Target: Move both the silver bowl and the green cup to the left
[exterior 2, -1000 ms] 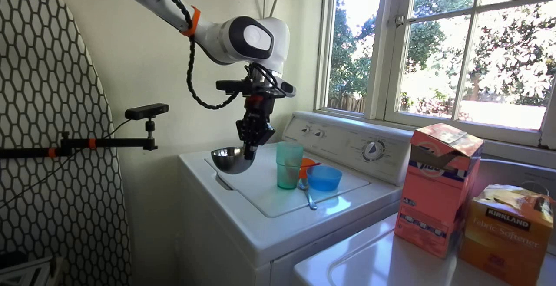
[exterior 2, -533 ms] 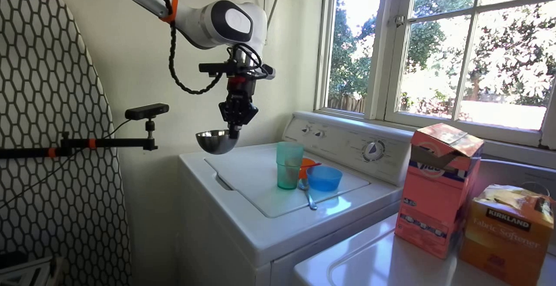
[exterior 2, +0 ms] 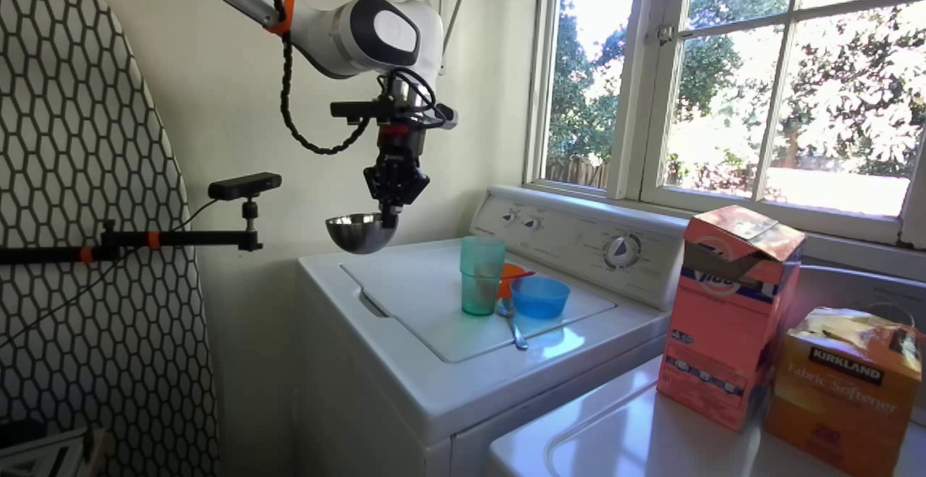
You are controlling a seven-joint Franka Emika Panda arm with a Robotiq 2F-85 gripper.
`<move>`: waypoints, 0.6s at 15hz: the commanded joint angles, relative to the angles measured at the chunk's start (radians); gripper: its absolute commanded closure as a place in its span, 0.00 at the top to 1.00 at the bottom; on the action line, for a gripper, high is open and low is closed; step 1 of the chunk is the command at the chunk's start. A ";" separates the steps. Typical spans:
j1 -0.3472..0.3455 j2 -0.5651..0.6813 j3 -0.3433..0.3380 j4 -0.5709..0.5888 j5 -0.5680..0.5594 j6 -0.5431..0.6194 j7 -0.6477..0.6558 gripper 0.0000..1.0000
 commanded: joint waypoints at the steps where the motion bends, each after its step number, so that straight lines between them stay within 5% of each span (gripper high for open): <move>1: 0.023 0.082 0.020 0.122 0.004 -0.023 0.053 0.01; 9: 0.101 0.343 0.066 0.540 -0.035 -0.169 0.156 0.01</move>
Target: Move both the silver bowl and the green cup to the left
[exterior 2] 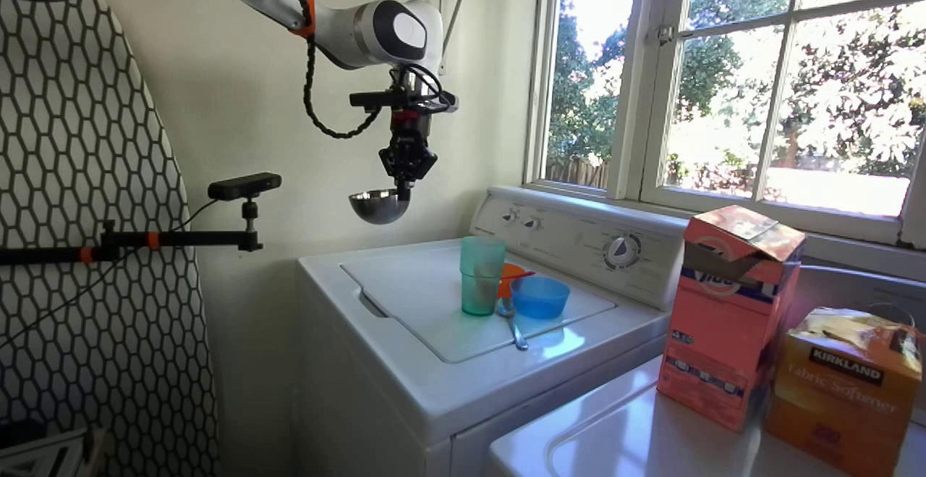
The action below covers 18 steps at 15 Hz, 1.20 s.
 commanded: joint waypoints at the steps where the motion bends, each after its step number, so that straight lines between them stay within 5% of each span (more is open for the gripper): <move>1: 0.032 0.154 0.002 0.250 -0.008 -0.118 0.036 0.01; 7: 0.064 0.323 -0.003 0.537 -0.009 -0.207 -0.018 0.01; 8: 0.043 0.236 0.001 0.388 -0.001 -0.132 0.006 0.03; 18: 0.099 0.434 0.008 0.613 0.003 -0.187 -0.041 0.01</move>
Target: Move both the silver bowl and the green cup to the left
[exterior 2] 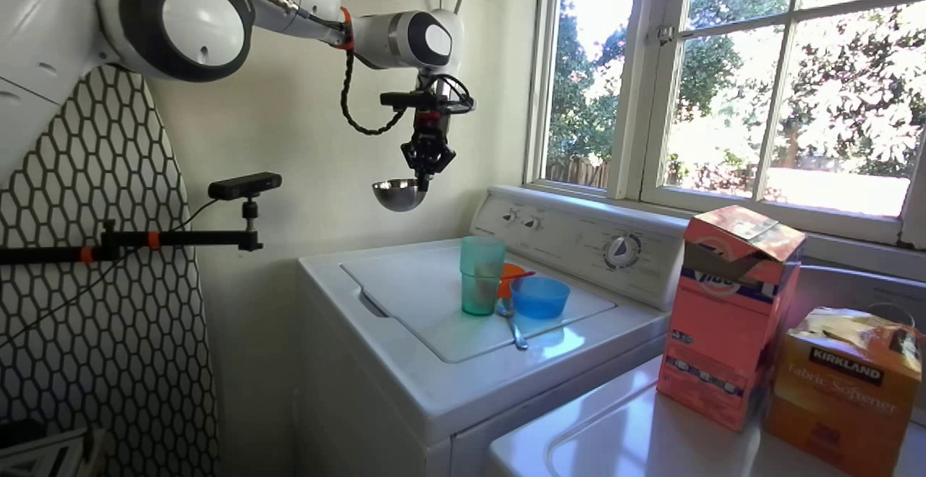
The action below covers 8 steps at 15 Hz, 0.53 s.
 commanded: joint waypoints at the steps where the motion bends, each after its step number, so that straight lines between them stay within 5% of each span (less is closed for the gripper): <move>1: 0.050 0.138 -0.004 0.148 0.006 -0.035 -0.020 0.01; 8: 0.076 0.385 0.001 0.420 0.041 -0.121 0.081 0.01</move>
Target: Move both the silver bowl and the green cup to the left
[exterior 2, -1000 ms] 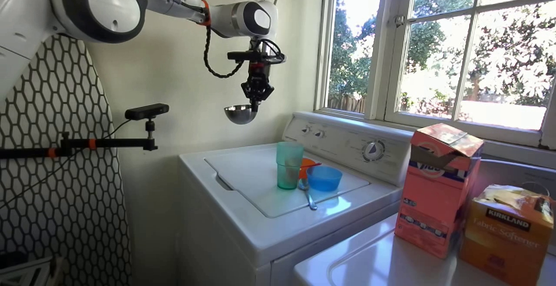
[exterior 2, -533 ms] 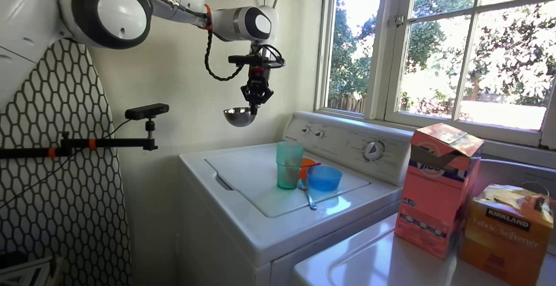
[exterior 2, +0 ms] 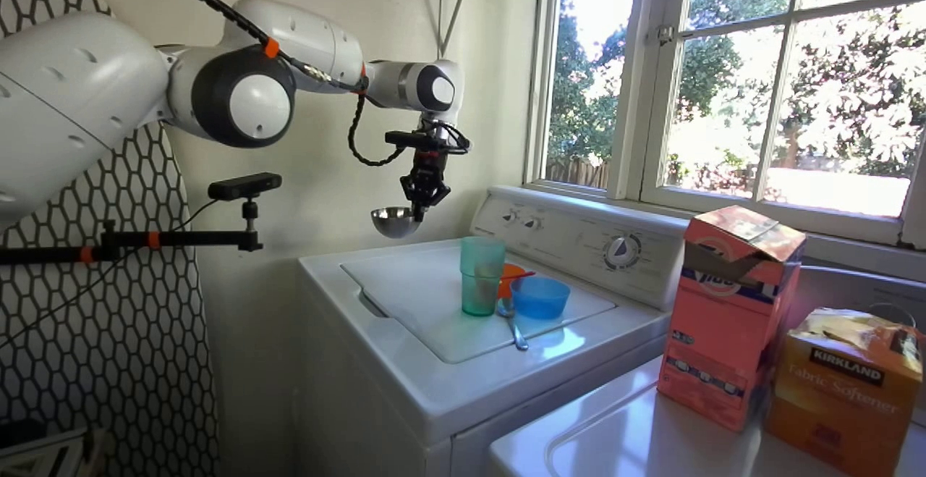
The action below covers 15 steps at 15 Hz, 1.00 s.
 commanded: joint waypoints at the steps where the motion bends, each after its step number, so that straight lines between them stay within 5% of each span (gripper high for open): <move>1: 0.000 0.154 0.005 0.220 0.053 -0.106 0.076 0.01; 6: -0.003 0.221 -0.019 0.293 0.153 -0.117 0.195 0.01; 15: 0.045 0.326 -0.080 0.418 0.142 -0.112 0.341 0.01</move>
